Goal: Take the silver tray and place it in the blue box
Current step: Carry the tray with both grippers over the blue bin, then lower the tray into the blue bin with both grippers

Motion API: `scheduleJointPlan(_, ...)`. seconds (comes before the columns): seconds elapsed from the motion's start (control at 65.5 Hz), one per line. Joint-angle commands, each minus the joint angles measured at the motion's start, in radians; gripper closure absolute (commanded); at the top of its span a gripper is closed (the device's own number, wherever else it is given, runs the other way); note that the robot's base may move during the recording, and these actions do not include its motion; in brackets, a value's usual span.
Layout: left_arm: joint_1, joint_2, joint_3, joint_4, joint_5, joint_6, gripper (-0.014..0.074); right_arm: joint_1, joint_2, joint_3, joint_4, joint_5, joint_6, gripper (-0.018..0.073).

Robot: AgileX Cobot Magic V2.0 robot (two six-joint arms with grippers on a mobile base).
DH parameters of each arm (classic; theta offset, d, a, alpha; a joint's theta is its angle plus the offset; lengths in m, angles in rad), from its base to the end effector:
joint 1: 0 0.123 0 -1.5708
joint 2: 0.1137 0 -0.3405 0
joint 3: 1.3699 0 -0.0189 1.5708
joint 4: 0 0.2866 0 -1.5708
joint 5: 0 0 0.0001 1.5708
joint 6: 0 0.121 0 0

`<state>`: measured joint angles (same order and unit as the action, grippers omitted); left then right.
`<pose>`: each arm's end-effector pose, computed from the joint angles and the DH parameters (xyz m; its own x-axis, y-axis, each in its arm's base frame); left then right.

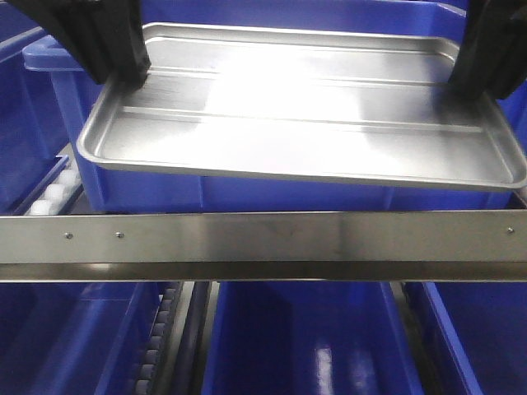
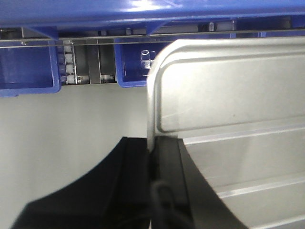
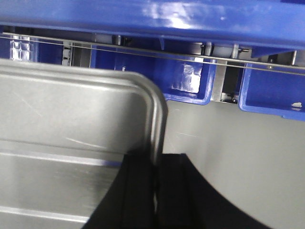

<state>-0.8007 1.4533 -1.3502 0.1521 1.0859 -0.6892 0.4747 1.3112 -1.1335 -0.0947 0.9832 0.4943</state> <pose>0.2485 -0.2329 0.3711 -0.8924 0.0956 -0.4410 0.1862 0.9682 -0.1671 0.2670 0.1265 0.3468 -0.8864 0.0236 -0.4623 -0.0478 0.9887 0.1422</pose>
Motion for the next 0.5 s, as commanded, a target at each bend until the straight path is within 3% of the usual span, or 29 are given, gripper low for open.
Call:
scheduleJointPlan(0.0,0.008,-0.036,-0.026,0.068,0.015,0.003,0.0701,-0.011,-0.029,-0.031,-0.083,0.004,-0.012,0.0490)
scheduleJointPlan(0.489,0.008,-0.042,-0.067,0.052,0.010,0.005,0.0701,-0.011,-0.090,-0.034,-0.084,0.003,-0.042,0.0490)
